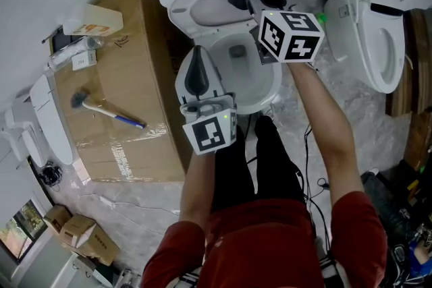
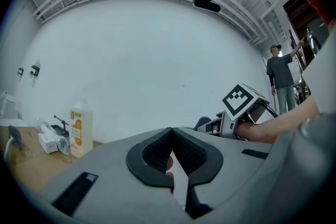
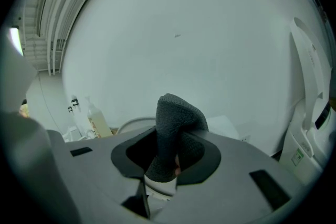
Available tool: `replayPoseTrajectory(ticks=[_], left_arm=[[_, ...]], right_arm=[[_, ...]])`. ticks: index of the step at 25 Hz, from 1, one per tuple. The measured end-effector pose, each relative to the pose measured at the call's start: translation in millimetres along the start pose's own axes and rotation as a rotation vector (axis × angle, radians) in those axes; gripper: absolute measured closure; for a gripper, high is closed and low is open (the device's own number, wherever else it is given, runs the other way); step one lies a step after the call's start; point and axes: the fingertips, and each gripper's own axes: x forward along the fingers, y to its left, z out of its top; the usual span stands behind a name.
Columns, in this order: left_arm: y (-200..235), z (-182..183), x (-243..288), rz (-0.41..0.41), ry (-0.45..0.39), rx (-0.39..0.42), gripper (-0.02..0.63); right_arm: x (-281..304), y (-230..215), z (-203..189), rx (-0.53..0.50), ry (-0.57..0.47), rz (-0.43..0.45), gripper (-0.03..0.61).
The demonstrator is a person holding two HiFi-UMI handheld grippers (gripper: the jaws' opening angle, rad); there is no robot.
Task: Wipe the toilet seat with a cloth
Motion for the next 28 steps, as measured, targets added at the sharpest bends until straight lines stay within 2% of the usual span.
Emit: replayPoseTrajectory(ticks=[15,28], left_arm=[[-42,-29,23,-0.047,0.035,0.019,0.601],[-50,-78,29,-0.055,0.082,0.028,0.601]], right_arm=[[-20,-90,-36,0.087,0.011,-0.086,0.489],[-31,-107,-61,0.087,-0.072,-0.06,0.489]])
